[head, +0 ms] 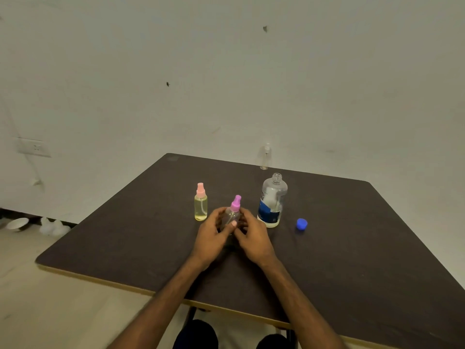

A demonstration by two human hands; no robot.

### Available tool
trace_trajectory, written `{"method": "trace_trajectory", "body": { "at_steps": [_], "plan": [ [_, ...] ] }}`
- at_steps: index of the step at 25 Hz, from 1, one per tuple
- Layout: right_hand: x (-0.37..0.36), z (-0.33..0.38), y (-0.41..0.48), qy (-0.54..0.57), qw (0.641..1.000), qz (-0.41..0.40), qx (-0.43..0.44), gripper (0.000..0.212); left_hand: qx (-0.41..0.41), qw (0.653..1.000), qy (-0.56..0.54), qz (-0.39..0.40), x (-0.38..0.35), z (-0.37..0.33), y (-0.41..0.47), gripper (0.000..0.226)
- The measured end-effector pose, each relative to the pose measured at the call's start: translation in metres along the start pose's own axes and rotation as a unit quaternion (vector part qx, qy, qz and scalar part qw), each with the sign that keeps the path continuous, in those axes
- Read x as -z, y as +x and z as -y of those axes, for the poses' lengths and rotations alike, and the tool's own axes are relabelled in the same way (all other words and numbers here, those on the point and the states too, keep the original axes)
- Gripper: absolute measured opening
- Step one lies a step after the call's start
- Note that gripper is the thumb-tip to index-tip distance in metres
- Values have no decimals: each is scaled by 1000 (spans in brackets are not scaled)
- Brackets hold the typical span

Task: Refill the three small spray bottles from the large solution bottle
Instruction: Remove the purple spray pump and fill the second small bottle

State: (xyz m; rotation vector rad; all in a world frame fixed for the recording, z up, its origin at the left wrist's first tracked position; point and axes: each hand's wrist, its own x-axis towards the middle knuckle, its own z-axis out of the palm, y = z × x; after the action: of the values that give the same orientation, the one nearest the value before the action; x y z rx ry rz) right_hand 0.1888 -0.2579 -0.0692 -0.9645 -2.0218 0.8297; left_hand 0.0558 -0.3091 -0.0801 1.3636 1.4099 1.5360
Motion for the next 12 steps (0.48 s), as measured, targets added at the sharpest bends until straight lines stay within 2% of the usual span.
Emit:
{"method": "trace_trajectory", "body": {
  "at_steps": [3, 6, 9, 12],
  "plan": [
    [1, -5, -2, 60, 998, 18, -22, 64, -22, 998, 29, -51, 0, 0, -3, 43],
    [6, -9, -5, 156, 987, -8, -33, 74, -90, 970, 169, -152, 5, -3, -8, 45],
    [10, -4, -9, 195, 978, -49, -58, 53, -113, 930, 324, -135, 15, -3, -18, 52],
    [9, 1, -13, 165, 983, -44, -71, 29, -124, 898, 407, -109, 18, -2, -22, 56]
  ]
}}
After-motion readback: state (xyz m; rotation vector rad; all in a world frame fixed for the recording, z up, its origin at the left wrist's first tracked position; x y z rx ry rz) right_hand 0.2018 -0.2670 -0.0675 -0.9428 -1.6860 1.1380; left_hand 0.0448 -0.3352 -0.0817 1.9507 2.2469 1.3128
